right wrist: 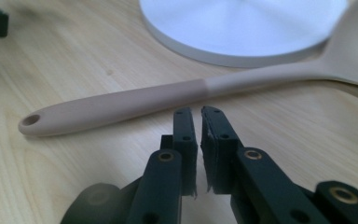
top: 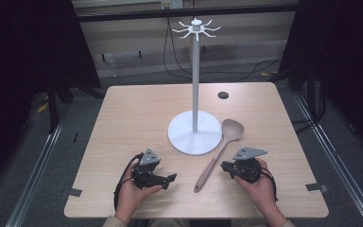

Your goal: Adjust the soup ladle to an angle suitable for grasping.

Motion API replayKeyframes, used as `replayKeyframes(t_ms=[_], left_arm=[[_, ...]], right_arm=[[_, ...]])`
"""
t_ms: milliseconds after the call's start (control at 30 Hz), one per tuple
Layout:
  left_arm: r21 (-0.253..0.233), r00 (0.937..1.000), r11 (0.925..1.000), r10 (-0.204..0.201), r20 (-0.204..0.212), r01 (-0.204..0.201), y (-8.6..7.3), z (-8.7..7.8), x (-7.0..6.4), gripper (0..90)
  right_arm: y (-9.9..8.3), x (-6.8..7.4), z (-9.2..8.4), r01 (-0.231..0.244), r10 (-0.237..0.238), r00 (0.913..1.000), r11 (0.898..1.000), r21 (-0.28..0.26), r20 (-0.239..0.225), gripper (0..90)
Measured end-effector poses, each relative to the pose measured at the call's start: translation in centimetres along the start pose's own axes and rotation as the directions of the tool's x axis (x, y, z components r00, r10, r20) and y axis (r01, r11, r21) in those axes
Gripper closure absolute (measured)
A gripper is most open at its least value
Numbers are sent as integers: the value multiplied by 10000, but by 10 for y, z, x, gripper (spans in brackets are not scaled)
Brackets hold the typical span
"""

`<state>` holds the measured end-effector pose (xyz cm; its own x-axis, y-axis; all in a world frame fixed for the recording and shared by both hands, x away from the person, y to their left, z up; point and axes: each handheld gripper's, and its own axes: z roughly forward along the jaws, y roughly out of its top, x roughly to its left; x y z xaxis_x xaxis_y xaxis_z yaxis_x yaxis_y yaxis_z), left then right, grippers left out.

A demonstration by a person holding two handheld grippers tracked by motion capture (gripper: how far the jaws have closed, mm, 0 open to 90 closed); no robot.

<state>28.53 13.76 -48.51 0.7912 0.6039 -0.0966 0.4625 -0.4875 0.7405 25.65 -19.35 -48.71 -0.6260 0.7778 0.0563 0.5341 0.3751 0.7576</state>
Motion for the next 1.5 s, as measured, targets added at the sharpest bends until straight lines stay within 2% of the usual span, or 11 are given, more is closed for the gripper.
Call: replayKeyframes(t_ms=[167, 733, 800, 1100, 1133, 1167, 1267, 1300, 1400, 1433, 1500], left_arm=[[291, 9979, 9987, 392, 524, -408, 10, 19, -21, 172], [388, 9874, 9977, 488, 1507, -552, 39, 64, -60, 289], [484, 9880, 9964, 621, 1415, -696, 42, 66, -64, 294], [807, 9849, 9898, 1056, 1374, -1174, 46, 79, -69, 452], [989, 9814, 9834, 1387, 1325, -1524, 46, 79, -68, 452], [903, 9812, 9837, 1429, 1299, -1552, 46, 79, -68, 533], [879, 9786, 9838, 1421, 1491, -1563, 47, 79, -66, 576], [992, 9746, 9784, 1652, 1514, -1812, 48, 78, -66, 578], [998, 9725, 9762, 1765, 1521, -1928, 48, 78, -67, 582], [1103, 9669, 9702, 1966, 1628, -2159, 49, 77, -64, 585], [1303, 9642, 9641, 2096, 1622, -2314, 50, 75, -63, 596]], right_arm=[[-6, -10, -12, -343, 346, 9988, 9994, -98, 339, 818], [-30, -24, -41, -1142, 1185, 9857, 9926, -422, 1199, 722], [-32, -26, -45, -1226, 1283, 9836, 9911, -514, 1270, 717], [-40, -30, -55, -1420, 1491, 9772, 9882, -573, 1514, 686], [-40, -30, -56, -1494, 1567, 9759, 9871, -583, 1520, 685], [-41, -30, -56, -1494, 1571, 9758, 9869, -605, 1523, 678], [-41, -30, -56, -1484, 1557, 9764, 9872, -587, 1498, 674], [-41, -30, -55, -1471, 1540, 9770, 9875, -565, 1475, 672], [-40, -29, -55, -1437, 1514, 9770, 9878, -605, 1500, 672], [-40, -29, -55, -1439, 1514, 9772, 9878, -601, 1488, 672], [-40, -29, -55, -1423, 1497, 9778, 9880, -599, 1468, 672]])
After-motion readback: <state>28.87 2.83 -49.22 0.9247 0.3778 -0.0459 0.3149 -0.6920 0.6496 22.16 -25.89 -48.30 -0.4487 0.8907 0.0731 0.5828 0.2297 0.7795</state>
